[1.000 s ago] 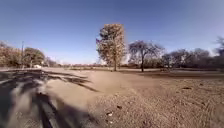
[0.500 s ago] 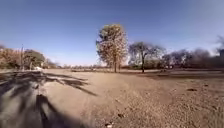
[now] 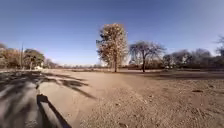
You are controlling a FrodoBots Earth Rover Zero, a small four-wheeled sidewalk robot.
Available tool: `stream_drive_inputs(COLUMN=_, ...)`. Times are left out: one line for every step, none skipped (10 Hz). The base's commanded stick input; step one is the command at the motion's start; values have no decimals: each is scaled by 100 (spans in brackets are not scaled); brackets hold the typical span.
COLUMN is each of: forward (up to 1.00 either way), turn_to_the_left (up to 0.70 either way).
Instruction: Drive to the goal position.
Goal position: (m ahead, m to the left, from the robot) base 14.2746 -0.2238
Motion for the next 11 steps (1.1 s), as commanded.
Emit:
stream_drive_inputs(forward=50, turn_to_the_left=0)
stream_drive_inputs(forward=50, turn_to_the_left=0)
stream_drive_inputs(forward=50, turn_to_the_left=0)
stream_drive_inputs(forward=50, turn_to_the_left=0)
stream_drive_inputs(forward=50, turn_to_the_left=0)
stream_drive_inputs(forward=50, turn_to_the_left=0)
stream_drive_inputs(forward=50, turn_to_the_left=0)
stream_drive_inputs(forward=50, turn_to_the_left=0)
stream_drive_inputs(forward=50, turn_to_the_left=0)
stream_drive_inputs(forward=50, turn_to_the_left=0)
stream_drive_inputs(forward=50, turn_to_the_left=0)
